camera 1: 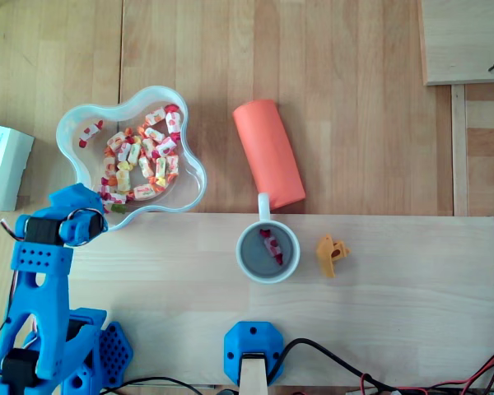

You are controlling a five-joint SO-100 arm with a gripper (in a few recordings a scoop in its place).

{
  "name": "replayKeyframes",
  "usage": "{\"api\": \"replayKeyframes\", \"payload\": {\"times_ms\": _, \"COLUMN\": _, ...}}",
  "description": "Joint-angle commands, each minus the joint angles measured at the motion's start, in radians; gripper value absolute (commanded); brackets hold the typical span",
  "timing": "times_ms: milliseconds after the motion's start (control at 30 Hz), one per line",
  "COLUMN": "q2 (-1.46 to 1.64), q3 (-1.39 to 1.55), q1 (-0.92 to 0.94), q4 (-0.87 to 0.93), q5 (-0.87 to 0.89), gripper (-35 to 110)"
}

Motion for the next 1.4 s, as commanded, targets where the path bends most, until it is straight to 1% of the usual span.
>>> {"api": "replayKeyframes", "payload": {"times_ms": 0, "q2": -0.009, "q3": -0.048, "q1": 0.018, "q4": 0.005, "q5": 0.017, "gripper": 3}}
{"api": "replayKeyframes", "payload": {"times_ms": 233, "q2": -0.069, "q3": -0.130, "q1": 0.018, "q4": 0.023, "q5": 0.018, "gripper": 21}}
{"api": "replayKeyframes", "payload": {"times_ms": 433, "q2": -0.121, "q3": -0.143, "q1": 0.020, "q4": 0.009, "q5": 0.023, "gripper": 28}}
{"api": "replayKeyframes", "payload": {"times_ms": 633, "q2": -0.178, "q3": -0.144, "q1": 0.020, "q4": 0.006, "q5": 0.034, "gripper": 28}}
{"api": "replayKeyframes", "payload": {"times_ms": 967, "q2": -0.187, "q3": -0.178, "q1": 0.020, "q4": 0.006, "q5": 0.034, "gripper": 27}}
{"api": "replayKeyframes", "payload": {"times_ms": 1367, "q2": -0.187, "q3": -0.176, "q1": 0.020, "q4": 0.020, "q5": 0.025, "gripper": 11}}
